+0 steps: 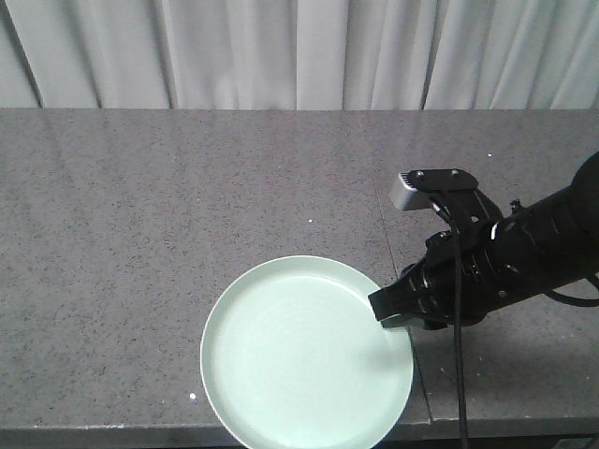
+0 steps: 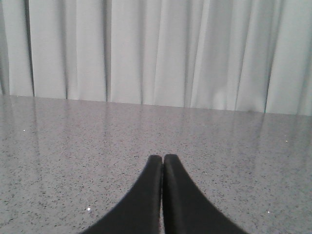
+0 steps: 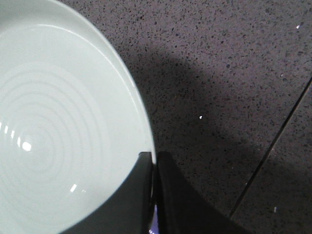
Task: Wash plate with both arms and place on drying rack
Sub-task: 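Close the right gripper on the plate rim and lift it up, then hold the plate in the right gripper while the base backs away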
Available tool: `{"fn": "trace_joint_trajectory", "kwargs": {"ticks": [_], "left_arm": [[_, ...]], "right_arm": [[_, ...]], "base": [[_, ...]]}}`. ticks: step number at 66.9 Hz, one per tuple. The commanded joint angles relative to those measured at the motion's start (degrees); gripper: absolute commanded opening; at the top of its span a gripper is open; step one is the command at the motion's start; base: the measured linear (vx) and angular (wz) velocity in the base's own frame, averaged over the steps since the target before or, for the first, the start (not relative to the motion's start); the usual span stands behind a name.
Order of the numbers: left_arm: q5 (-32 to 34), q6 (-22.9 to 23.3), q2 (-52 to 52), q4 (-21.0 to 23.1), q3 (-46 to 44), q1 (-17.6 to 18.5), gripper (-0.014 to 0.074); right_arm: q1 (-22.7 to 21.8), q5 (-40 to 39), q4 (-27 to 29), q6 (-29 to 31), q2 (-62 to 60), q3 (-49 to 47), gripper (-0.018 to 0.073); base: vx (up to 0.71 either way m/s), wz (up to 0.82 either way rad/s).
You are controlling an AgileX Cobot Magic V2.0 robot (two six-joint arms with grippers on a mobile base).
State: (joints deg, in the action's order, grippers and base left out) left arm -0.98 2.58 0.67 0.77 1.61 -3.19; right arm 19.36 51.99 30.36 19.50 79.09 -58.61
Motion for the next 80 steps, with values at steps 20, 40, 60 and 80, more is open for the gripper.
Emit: {"fn": "trace_joint_trajectory", "kwargs": {"ticks": [20,40,60,80], "left_arm": [[4.3,-0.1,0.8,0.1,-1.6,0.2,-0.0006],[4.3,-0.1,0.8,0.1,-1.6,0.2,-0.0006],[4.3,-0.1,0.8,0.1,-1.6,0.2,-0.0006],[4.3,-0.1,0.8,0.1,-1.6,0.2,-0.0006]], "right_arm": [[-0.1,-1.2,1.9,0.1,-1.9,-1.5,-0.0001],[-0.1,-1.2,1.9,0.1,-1.9,-1.5,-0.0001],[-0.1,-1.2,1.9,0.1,-1.9,-1.5,-0.0001],[-0.1,-1.1,1.9,0.1,-1.9,-1.5,-0.0001]], "base": [[0.0,0.0],[0.0,0.0],[0.0,0.0],[-0.02,0.05]]}}
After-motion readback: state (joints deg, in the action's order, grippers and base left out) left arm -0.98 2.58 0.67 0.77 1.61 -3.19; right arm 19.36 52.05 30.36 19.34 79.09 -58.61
